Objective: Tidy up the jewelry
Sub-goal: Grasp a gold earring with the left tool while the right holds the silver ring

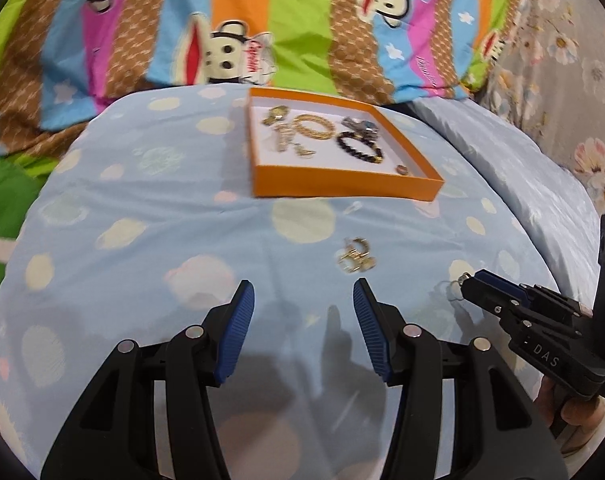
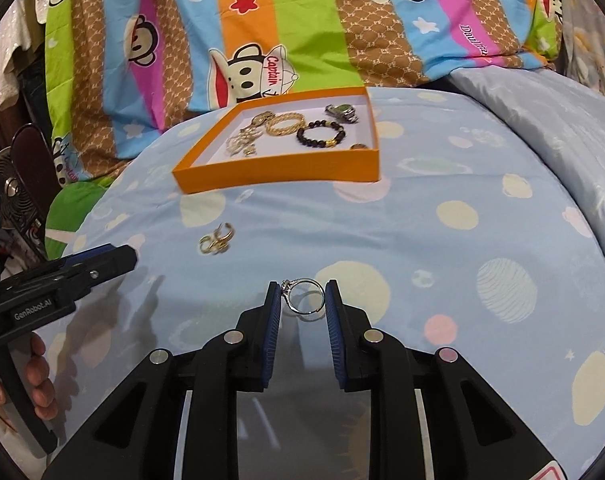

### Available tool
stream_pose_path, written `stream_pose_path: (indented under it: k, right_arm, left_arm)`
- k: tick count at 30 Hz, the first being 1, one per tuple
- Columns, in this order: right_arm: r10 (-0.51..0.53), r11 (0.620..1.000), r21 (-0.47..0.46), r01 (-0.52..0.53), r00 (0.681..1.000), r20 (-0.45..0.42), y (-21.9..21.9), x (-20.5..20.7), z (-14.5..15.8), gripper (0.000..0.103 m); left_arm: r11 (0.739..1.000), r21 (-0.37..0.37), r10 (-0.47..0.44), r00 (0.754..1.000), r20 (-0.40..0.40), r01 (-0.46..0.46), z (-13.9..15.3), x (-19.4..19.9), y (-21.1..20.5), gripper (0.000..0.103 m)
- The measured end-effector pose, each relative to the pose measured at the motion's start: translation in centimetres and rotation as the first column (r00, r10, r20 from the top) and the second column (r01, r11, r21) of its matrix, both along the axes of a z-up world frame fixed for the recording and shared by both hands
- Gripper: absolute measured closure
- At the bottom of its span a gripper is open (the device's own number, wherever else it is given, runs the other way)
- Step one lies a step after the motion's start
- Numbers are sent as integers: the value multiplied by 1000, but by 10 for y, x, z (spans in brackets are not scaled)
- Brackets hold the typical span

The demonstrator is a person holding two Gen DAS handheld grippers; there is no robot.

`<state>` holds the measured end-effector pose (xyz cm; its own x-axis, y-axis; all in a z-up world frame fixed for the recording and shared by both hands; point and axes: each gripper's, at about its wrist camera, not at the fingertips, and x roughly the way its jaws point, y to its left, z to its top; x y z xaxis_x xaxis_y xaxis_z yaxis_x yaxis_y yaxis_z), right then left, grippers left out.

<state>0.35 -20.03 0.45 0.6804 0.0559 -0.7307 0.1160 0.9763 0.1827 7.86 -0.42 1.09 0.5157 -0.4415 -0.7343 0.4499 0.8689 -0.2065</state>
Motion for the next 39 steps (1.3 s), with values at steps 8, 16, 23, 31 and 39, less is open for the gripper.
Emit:
stream_pose_path:
  k: [8,16,23,31,39]
  right_arm:
    - [-15,1000,18,14,1000,6,-16,10,-1,82]
    - [-18,998,57,18,1000,-3,-24,16,-7,82]
    - [-11,997,74,12,1000,-3,-24,20,-9,82]
    - [-9,997,79,9,1000,-6,-24,23,-10,82]
    - [-9,997,78,9,1000,-5,-25,23,-10,82]
  left_arm:
    - [996,48,-80,996,-35,81,-17,24,-48,54]
    - [993,72,-97,995,-20,98,-23,26,-60,63]
    - [992,67,-105,994,-18,106,-23,24,-59,76]
    - [991,55,-121,992,-18,122,-22,18,-60,81]
    - [993,23,-115,993,-36,116,-21,10,-53,90]
